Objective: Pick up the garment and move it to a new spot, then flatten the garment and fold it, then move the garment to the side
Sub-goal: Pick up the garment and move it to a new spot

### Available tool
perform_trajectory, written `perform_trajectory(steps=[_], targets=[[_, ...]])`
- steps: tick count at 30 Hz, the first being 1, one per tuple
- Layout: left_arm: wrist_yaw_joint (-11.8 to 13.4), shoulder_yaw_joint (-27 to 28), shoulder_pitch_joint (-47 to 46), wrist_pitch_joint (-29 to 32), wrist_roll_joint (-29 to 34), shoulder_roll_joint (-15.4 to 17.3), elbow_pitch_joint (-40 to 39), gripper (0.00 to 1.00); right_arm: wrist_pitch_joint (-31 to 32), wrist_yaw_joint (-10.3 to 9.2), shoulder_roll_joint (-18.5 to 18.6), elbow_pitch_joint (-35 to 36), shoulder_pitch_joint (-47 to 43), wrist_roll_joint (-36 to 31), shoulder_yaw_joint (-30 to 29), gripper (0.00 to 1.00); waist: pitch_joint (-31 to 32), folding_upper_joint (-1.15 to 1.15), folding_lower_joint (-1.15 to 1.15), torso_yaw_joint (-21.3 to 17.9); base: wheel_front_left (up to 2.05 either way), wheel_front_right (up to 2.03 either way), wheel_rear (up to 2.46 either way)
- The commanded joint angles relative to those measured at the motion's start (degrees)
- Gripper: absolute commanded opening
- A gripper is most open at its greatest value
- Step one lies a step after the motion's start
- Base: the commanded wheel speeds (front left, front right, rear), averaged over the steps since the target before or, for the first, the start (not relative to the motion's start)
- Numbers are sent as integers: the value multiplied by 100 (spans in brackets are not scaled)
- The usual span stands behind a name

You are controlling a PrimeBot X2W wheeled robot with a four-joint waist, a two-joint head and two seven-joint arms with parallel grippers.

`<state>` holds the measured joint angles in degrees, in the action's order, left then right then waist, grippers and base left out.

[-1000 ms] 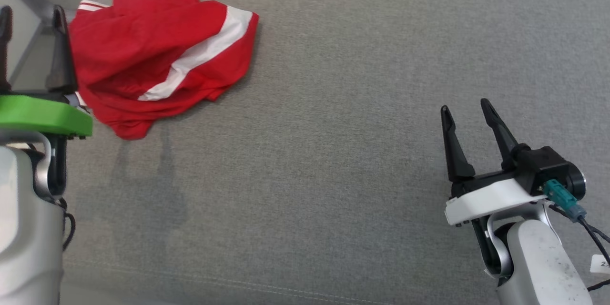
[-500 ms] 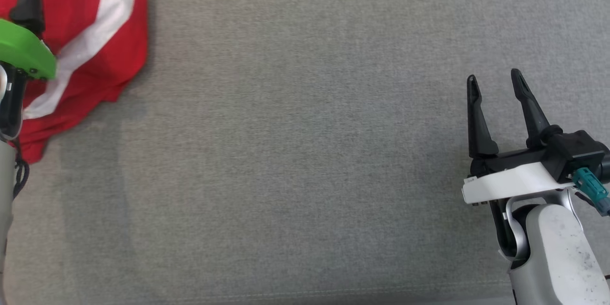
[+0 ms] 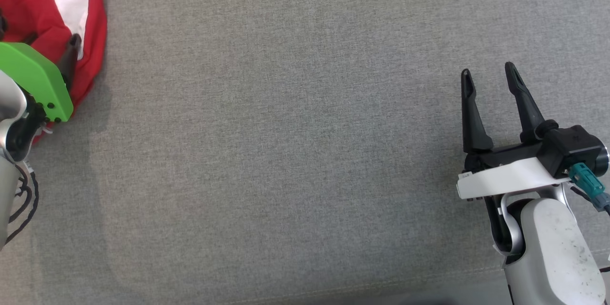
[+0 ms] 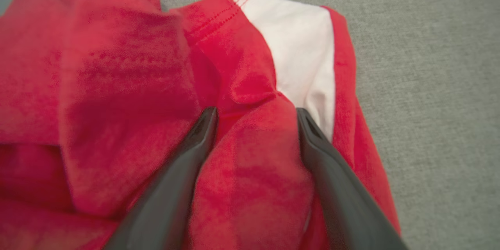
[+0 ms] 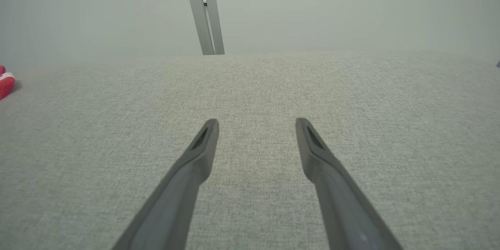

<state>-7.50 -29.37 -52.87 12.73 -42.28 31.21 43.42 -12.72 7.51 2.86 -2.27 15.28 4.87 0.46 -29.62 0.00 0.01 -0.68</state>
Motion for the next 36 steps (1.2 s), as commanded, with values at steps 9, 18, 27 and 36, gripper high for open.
perform_trajectory(steps=[9, 18, 27, 36], targets=[[5, -368, -319, 113, -271, 258, 279, 0, -109, -4, 8, -136, 57, 128, 31, 100, 84, 0, -1, -146, 0, 0, 0], [5, -538, -609, -663, -103, 228, 417, 0, -180, -4, 7, -377, 24, 279, 60, 100, 443, 0, -1, -104, 0, 0, 0], [5, -636, -1011, -1238, 146, 221, 56, 0, -239, -4, 8, -669, -97, 495, 162, 100, 1004, 0, -1, 18, 0, 0, 0], [115, -679, -1469, -1191, 284, 247, -980, 0, -252, -4, 9, -851, -217, 751, 156, 100, 1481, 0, -1, -124, 0, 0, 0]])
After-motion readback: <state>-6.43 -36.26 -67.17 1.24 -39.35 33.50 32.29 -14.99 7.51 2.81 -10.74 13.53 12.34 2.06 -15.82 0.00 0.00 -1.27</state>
